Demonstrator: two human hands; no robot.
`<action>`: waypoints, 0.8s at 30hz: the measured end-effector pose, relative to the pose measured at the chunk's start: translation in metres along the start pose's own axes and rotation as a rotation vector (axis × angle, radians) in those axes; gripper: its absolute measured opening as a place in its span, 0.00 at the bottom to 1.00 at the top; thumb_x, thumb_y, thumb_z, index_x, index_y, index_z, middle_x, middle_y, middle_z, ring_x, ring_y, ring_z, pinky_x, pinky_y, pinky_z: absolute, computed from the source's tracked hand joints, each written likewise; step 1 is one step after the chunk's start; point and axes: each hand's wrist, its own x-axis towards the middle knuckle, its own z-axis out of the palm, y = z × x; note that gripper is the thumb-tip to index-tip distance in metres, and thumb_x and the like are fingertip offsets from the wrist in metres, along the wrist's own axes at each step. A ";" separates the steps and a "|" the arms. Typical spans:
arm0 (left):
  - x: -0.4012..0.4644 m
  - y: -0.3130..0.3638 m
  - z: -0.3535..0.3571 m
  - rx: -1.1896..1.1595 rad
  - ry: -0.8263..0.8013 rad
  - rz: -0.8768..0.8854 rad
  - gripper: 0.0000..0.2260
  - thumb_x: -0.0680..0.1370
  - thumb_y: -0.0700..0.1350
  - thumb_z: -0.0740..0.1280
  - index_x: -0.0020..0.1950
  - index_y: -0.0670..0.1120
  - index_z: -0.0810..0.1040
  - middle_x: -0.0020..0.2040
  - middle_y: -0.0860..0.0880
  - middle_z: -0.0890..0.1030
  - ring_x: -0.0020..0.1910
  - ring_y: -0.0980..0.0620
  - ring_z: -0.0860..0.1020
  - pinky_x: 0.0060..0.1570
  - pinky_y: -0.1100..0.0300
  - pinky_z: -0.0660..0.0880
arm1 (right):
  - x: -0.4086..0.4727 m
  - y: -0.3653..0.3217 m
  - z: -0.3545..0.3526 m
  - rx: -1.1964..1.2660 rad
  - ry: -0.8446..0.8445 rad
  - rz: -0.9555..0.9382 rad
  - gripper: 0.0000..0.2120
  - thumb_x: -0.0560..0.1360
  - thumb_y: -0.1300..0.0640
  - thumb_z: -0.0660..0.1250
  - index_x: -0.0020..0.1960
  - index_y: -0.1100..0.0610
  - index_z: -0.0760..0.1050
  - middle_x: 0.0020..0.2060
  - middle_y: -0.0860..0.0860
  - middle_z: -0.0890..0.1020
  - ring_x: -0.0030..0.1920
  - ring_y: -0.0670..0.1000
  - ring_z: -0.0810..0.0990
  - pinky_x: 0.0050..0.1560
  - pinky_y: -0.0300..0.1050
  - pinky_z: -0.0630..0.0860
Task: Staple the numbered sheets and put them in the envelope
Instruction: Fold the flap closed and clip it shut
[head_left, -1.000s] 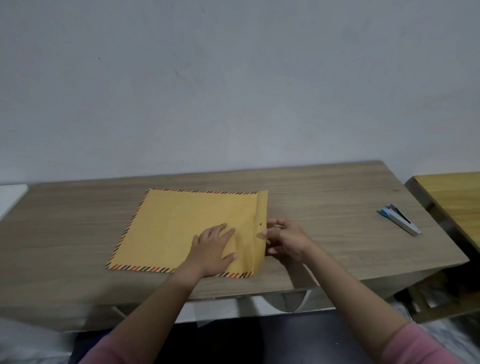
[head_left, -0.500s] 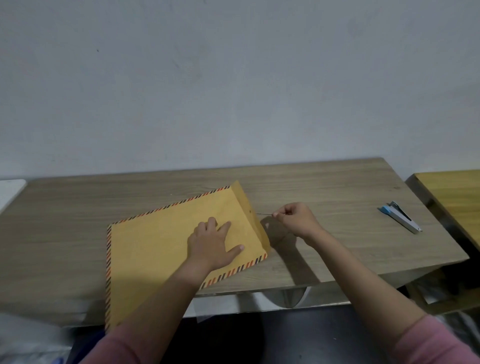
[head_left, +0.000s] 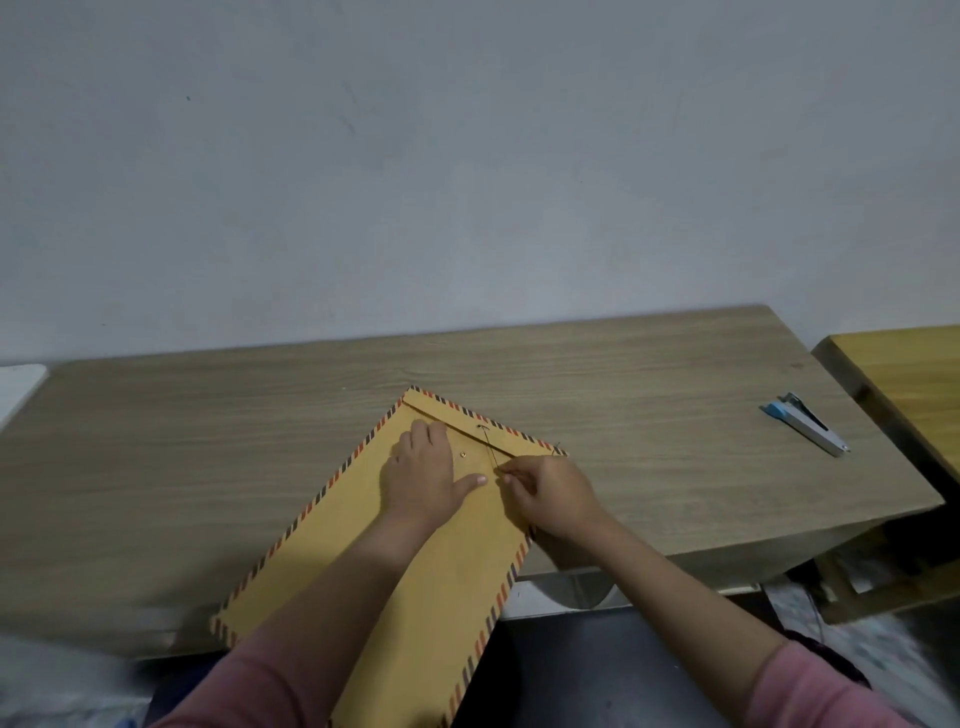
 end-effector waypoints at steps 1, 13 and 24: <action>-0.001 -0.003 0.002 0.039 0.030 0.031 0.38 0.70 0.70 0.62 0.71 0.46 0.61 0.71 0.45 0.66 0.67 0.46 0.67 0.58 0.49 0.72 | -0.001 0.002 0.002 -0.045 0.015 -0.028 0.13 0.76 0.51 0.61 0.57 0.49 0.79 0.49 0.48 0.84 0.47 0.50 0.81 0.45 0.48 0.79; 0.007 -0.052 -0.009 0.141 -0.242 0.332 0.39 0.67 0.72 0.43 0.76 0.58 0.54 0.70 0.47 0.63 0.73 0.51 0.61 0.71 0.35 0.41 | 0.006 0.021 -0.003 -0.167 0.040 -0.209 0.13 0.75 0.49 0.62 0.56 0.48 0.79 0.42 0.51 0.82 0.40 0.52 0.79 0.34 0.44 0.76; -0.003 -0.032 0.011 0.124 -0.082 0.184 0.44 0.65 0.77 0.39 0.77 0.57 0.55 0.67 0.45 0.66 0.64 0.46 0.66 0.61 0.50 0.67 | 0.007 0.015 0.006 -0.363 0.013 -0.363 0.13 0.71 0.58 0.69 0.55 0.56 0.76 0.32 0.54 0.76 0.26 0.55 0.75 0.23 0.41 0.65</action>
